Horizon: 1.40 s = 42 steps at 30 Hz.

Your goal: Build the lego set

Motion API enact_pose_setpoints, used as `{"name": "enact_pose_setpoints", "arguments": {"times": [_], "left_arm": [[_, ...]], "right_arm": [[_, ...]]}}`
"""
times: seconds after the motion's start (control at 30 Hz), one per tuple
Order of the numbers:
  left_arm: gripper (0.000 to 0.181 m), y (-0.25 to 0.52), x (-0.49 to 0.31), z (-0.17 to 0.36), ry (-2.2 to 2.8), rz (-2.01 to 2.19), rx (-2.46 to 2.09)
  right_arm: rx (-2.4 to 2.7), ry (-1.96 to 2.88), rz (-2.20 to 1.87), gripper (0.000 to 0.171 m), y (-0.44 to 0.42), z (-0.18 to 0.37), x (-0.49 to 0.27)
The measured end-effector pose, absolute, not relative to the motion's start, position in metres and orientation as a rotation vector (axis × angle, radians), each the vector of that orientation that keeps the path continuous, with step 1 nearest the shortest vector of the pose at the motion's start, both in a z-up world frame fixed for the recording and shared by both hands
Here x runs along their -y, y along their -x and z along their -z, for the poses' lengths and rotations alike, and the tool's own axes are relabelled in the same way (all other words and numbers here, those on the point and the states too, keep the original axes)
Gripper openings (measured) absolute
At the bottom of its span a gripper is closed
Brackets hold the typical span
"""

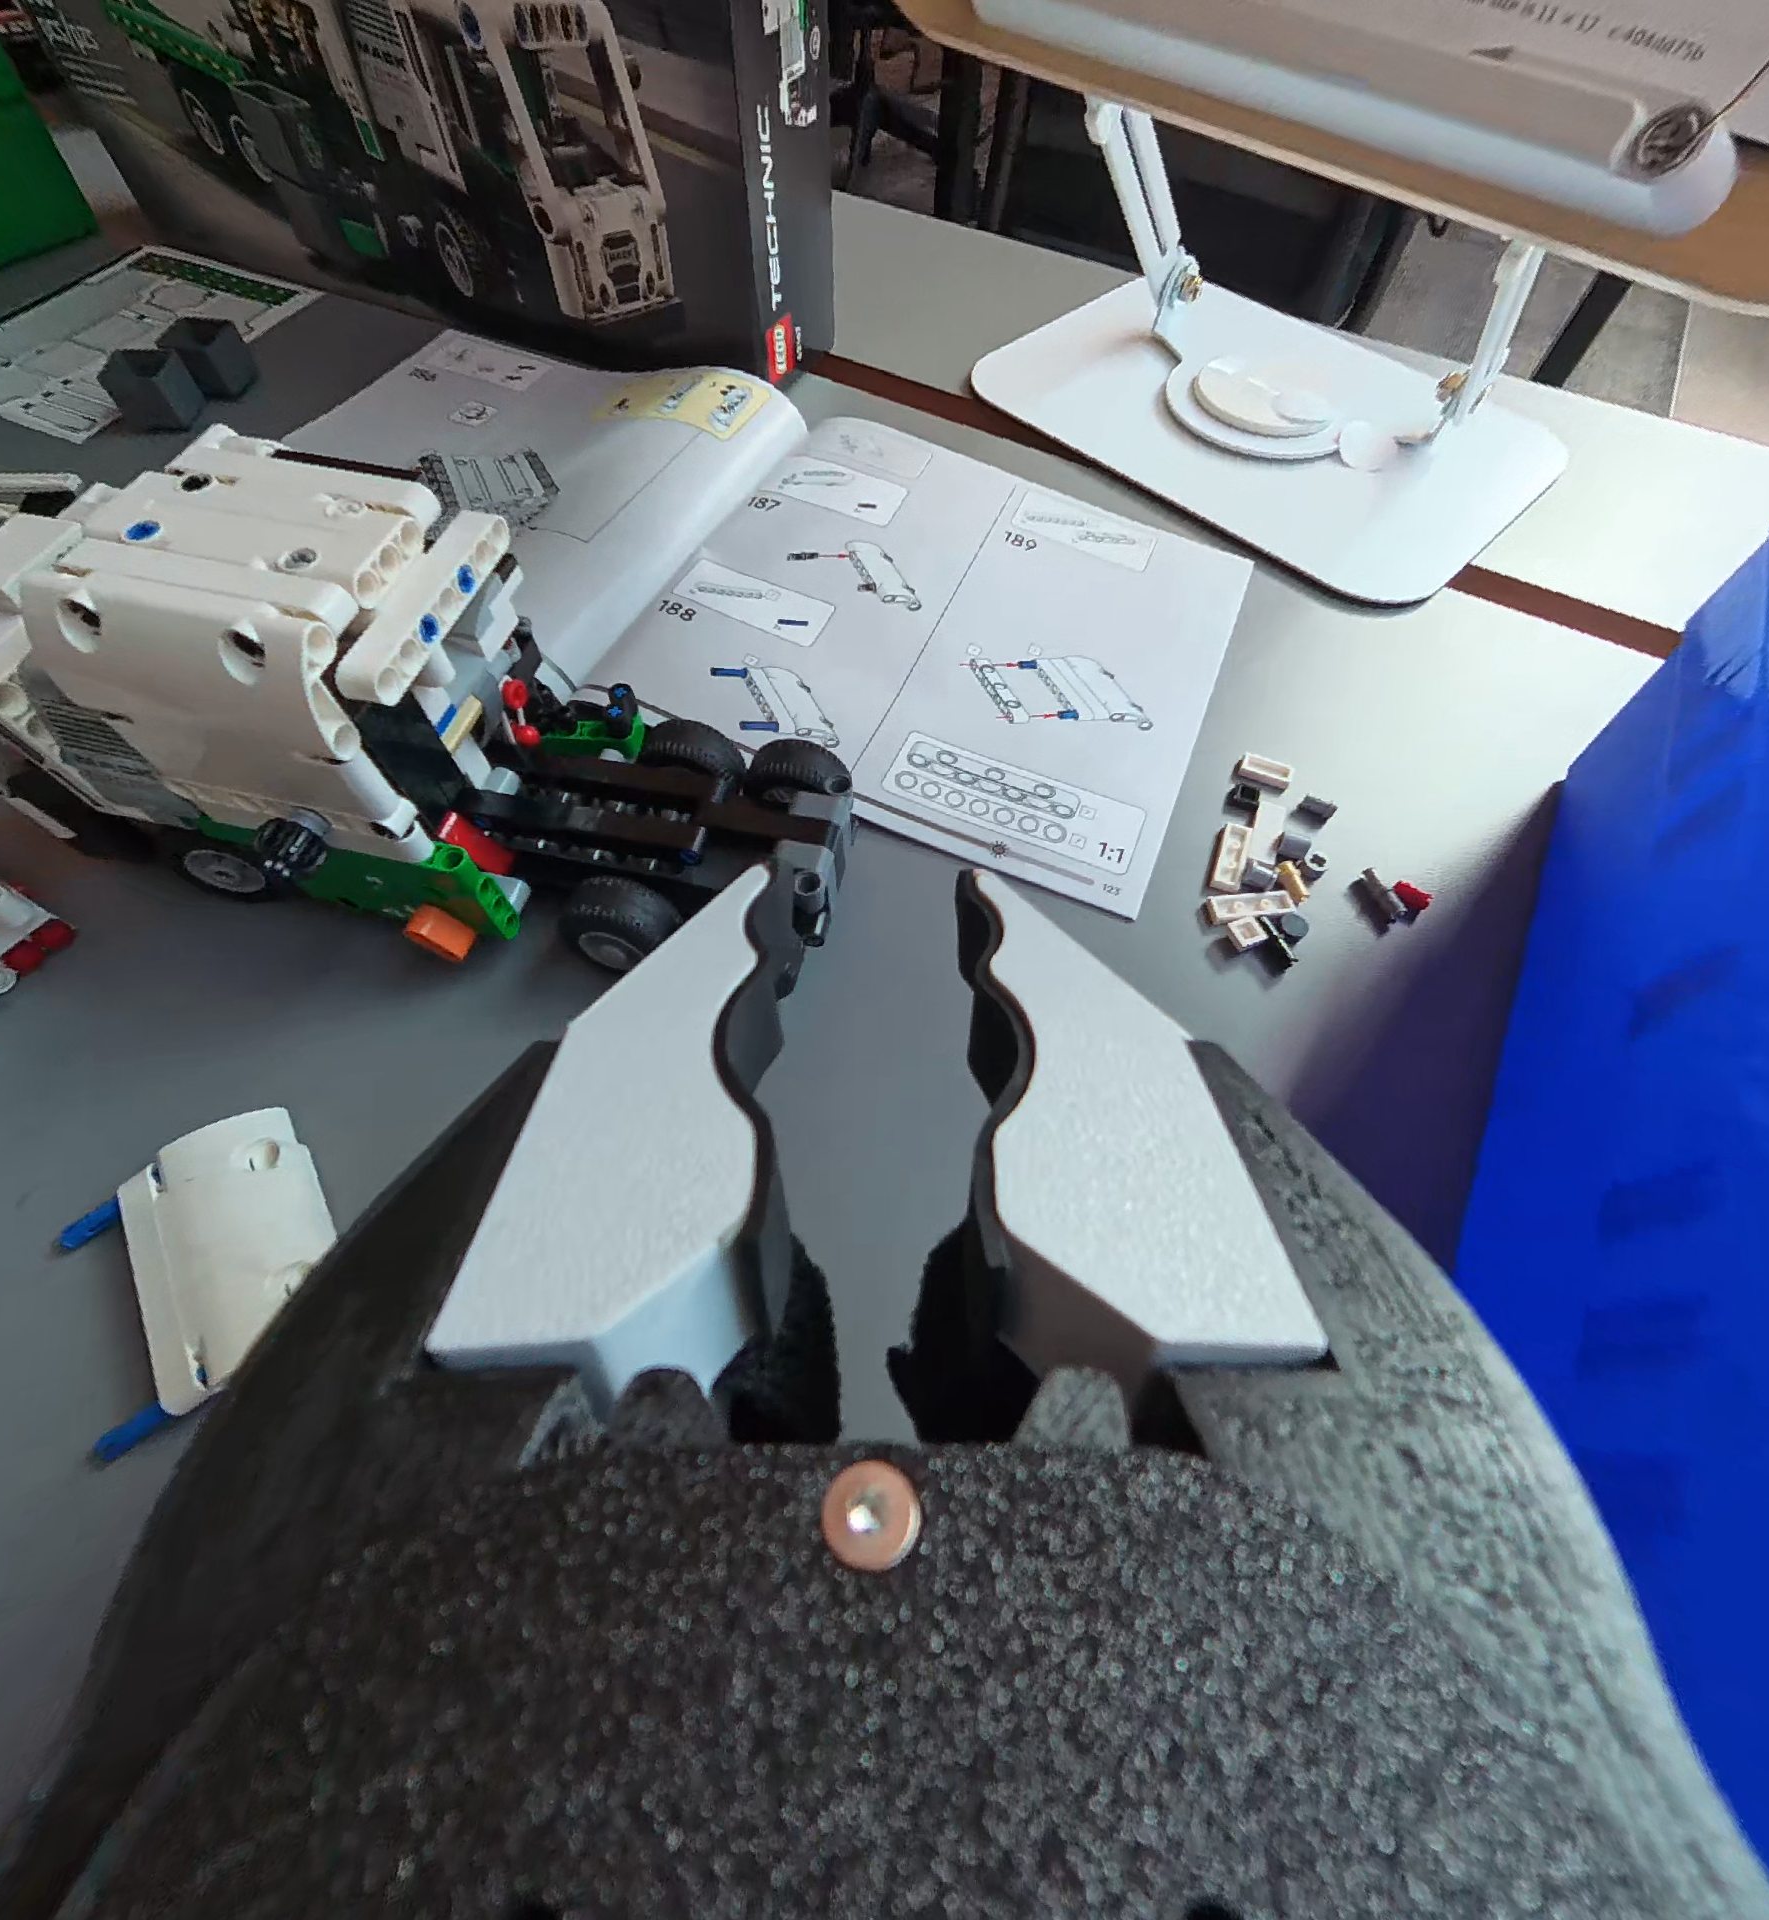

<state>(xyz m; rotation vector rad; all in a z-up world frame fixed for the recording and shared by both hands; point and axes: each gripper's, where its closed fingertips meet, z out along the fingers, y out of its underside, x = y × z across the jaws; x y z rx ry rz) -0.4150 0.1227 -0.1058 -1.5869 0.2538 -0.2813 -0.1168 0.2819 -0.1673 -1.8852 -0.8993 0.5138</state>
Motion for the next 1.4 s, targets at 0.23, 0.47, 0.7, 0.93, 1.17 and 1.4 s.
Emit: {"name": "enact_pose_setpoints", "arguments": {"times": [0.23,0.47,0.7,0.93,1.17,1.4], "left_arm": [[0.024,0.412,-0.127,0.112,1.613,0.271,-0.261],[0.025,0.407,-0.128,0.116,1.631,0.267,-0.286],[0.025,0.408,-0.128,0.114,1.623,0.282,-0.273],[0.025,0.404,-0.13,0.12,1.652,0.255,-0.304],[0.025,0.406,-0.13,0.119,1.646,0.254,-0.288],[0.025,0.405,-0.13,0.119,1.647,0.248,-0.291]], "right_arm": [[0.904,1.889,-0.489,0.03,0.112,0.172,-0.282],[0.91,1.872,-0.494,0.03,0.113,0.17,-0.28],[0.91,1.876,-0.496,0.03,0.112,0.171,-0.28],[0.916,1.87,-0.494,0.03,0.113,0.171,-0.279],[0.917,1.871,-0.489,0.03,0.113,0.171,-0.28],[0.938,1.861,-0.502,0.03,0.115,0.171,-0.277]]}}
